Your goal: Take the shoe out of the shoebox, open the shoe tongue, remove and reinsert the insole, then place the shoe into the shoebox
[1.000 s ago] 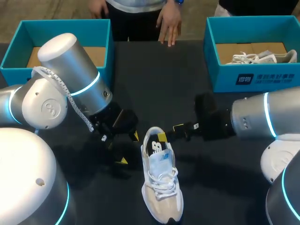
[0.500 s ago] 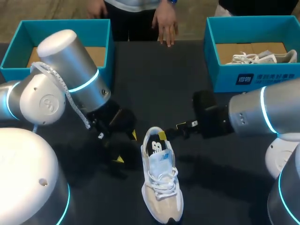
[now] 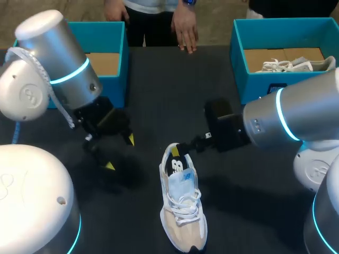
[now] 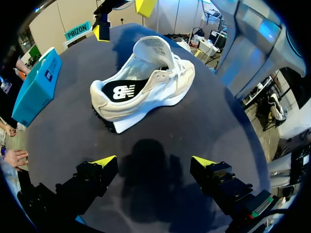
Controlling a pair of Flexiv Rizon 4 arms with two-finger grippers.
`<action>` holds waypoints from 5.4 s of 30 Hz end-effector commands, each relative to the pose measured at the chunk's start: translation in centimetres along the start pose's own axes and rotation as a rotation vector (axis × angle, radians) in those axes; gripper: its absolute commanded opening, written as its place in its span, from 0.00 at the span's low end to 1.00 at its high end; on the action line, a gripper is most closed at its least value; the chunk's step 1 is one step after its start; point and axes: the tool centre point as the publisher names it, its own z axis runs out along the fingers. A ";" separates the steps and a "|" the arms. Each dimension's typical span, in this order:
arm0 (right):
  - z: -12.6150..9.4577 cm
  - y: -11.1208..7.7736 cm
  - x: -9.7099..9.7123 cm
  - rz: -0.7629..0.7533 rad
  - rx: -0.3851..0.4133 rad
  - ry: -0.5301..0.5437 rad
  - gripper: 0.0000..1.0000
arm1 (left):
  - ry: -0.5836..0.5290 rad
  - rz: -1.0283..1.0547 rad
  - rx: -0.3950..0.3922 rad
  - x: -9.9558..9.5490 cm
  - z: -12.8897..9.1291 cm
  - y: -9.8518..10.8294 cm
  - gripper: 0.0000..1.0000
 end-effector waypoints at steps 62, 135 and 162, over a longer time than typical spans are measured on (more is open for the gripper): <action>8.3 -0.9 -5.9 0.030 0.071 -0.449 0.00 | -0.003 -0.076 -0.017 -2.8 -8.6 7.6 1.00; 10.7 -5.0 -8.0 0.158 0.156 -1.009 0.00 | -0.003 -0.076 -0.017 -2.8 -8.6 7.6 1.00; 9.8 -5.7 -7.9 0.170 0.133 -1.020 0.00 | -0.003 -0.076 -0.017 -2.8 -8.6 7.6 1.00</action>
